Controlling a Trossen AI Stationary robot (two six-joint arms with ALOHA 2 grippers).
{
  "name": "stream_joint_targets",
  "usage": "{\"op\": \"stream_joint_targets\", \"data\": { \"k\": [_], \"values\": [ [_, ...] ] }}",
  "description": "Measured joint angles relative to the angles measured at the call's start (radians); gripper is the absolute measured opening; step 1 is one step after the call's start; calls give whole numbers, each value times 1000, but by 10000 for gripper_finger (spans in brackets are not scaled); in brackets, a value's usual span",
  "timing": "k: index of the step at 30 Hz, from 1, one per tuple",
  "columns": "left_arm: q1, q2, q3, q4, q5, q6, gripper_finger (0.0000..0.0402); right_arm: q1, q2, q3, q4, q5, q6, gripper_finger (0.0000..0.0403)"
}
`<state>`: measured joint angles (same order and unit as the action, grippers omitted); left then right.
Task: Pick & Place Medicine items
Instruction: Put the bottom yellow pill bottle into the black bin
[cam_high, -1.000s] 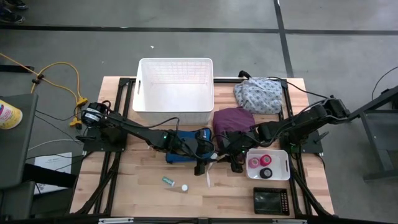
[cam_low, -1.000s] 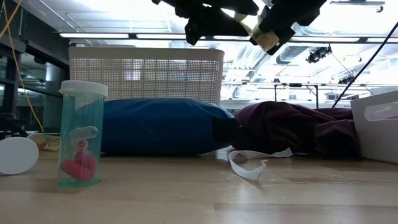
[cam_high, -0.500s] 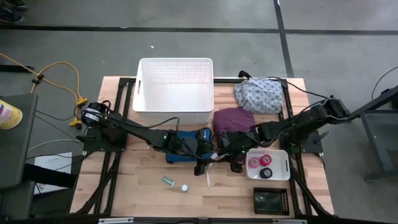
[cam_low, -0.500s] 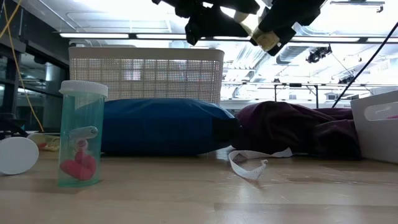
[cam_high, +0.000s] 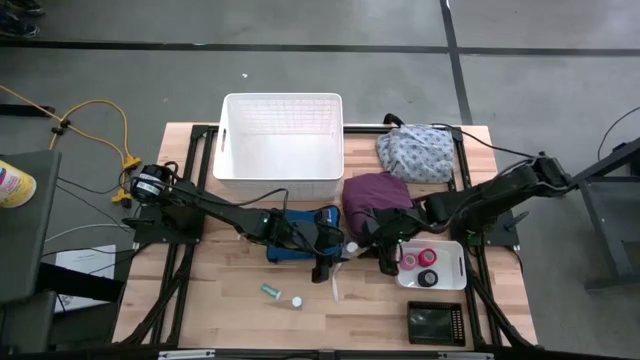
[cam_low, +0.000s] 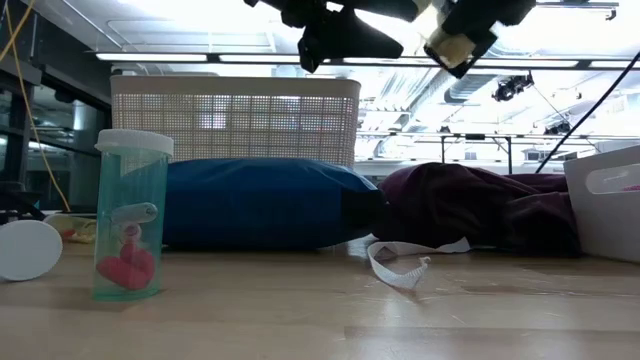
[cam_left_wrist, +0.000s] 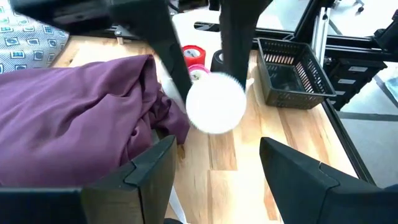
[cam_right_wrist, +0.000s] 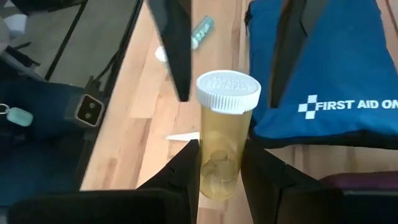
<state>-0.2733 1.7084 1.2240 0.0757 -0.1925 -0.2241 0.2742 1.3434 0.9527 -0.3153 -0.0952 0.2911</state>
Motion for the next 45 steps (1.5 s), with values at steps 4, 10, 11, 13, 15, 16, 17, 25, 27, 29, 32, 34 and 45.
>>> {"op": "stream_joint_targets", "data": {
  "k": [4,10,11,13,15,16,17,25,27,29,32,34,45],
  "values": [
    [0,0,0,0,0,0,226,26,-30,0,-47,0,37,87],
    [0,0,0,0,0,0,226,88,-58,0,-155,0,139,86],
    [0,0,0,0,0,0,226,102,-60,0,-175,0,160,87],
    [0,0,0,0,0,0,226,130,-60,0,-204,0,202,87],
    [0,0,0,0,0,0,226,167,-60,0,-229,0,245,87],
    [0,0,0,0,0,0,226,187,-60,0,-234,0,270,87],
    [0,0,0,0,-1,0,226,207,-60,0,-236,0,294,87],
    [0,0,0,0,-1,-9,226,385,-60,0,-260,73,530,87],
    [0,0,0,0,-1,-9,226,439,-60,0,-260,109,607,87],
    [-4,0,0,0,-1,-9,226,495,-60,0,-260,158,688,87],
    [-5,0,0,0,-1,-9,226,587,-60,0,-259,232,813,87],
    [-5,0,0,0,-1,-10,226,650,-59,0,-258,278,903,87],
    [-5,0,0,0,-2,-28,226,857,82,0,-219,382,1225,87]
  ]
}}
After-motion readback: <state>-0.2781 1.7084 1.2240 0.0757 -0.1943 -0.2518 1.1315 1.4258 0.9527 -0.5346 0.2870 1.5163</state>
